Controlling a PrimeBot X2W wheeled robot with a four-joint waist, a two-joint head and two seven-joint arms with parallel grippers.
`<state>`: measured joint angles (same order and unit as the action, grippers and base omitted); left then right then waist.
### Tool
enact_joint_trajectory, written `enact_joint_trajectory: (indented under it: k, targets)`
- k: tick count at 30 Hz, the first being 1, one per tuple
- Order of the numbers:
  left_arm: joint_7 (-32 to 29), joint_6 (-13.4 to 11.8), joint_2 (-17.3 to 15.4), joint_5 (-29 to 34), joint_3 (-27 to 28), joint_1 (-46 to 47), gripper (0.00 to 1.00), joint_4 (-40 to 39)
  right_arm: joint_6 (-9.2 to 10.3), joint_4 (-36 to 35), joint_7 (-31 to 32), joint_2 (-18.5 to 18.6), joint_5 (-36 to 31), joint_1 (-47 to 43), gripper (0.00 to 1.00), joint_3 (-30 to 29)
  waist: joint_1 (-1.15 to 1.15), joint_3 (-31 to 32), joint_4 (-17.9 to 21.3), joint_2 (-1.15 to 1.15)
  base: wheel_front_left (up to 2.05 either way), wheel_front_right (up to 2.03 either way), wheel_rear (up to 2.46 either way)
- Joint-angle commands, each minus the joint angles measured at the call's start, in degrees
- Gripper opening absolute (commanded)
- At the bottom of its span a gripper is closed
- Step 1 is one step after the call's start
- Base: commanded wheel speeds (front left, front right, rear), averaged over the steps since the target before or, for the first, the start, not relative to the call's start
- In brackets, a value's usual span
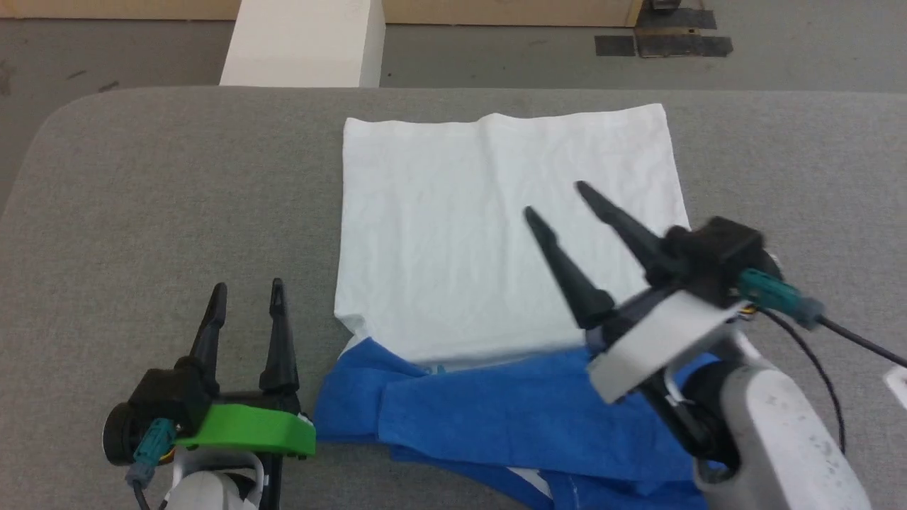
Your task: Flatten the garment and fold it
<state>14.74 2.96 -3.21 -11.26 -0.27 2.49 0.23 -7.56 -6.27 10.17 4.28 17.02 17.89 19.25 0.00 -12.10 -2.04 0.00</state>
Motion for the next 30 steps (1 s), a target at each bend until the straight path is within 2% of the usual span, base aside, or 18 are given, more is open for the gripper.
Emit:
enact_joint_trajectory:
  k: [1, 6, 12, 16, 20, 23, 27, 30]
  targets:
    - [0.3, 0.5, -0.6, 1.0, -0.2, 1.6, 1.0, 0.5, 0.08, -1.6, -1.3, -0.1, -1.3, -2.4, 1.0, -2.7, 0.0, 0.3, 1.6, 0.0, 0.0, 0.0, 0.0]
    - [-2.3, 2.3, -3.9, 1.6, -1.9, 8.1, 1.0, 3.0, 0.08, -5.6, -3.9, -0.3, -4.7, -8.4, 1.0, -13.3, 0.0, -2.0, 4.3, 0.0, 0.0, 0.0, 0.0]
    - [-13.9, 4.0, -10.4, -0.7, -3.8, 21.8, 1.0, 6.7, 0.08, -6.0, -5.5, -0.8, -5.4, -10.6, 1.0, -19.6, 0.0, -8.8, 9.0, 0.0, 0.0, 0.0, 0.0]
    - [-22.9, 4.4, -15.1, -3.7, -5.3, 30.2, 1.0, 9.3, 0.08, -5.4, -6.5, -1.0, -4.5, -9.5, 1.0, -20.0, 0.0, -12.8, 11.9, 0.0, 0.0, 0.0, 0.0]
    - [-34.5, 4.5, -19.8, -8.2, -6.9, 38.1, 1.0, 11.9, 0.08, -4.1, -7.4, -1.1, -3.5, -7.3, 1.0, -18.4, 0.0, -16.7, 15.1, 0.0, 0.0, 0.0, 0.0]
    - [-42.6, 4.5, -21.9, -10.8, -6.8, 42.5, 1.0, 13.8, 0.08, -3.4, -8.2, -1.2, -2.7, -6.0, 1.0, -17.6, 0.0, -18.9, 16.8, 0.0, 0.0, 0.0, 0.0]
    - [-51.9, 2.1, -22.8, -12.5, -5.8, 47.1, 1.0, 15.4, 0.08, -2.3, -9.1, -1.2, -1.7, -4.8, 1.0, -16.3, 0.0, -21.3, 18.3, 0.0, 0.0, 0.0, 0.0]
    - [-57.8, -1.0, -23.2, -12.6, -5.2, 48.9, 1.0, 16.1, 0.08, -1.5, -9.8, -1.3, -1.2, -4.0, 1.0, -15.6, 0.0, -22.8, 19.2, 0.0, 0.0, 0.0, 0.0]
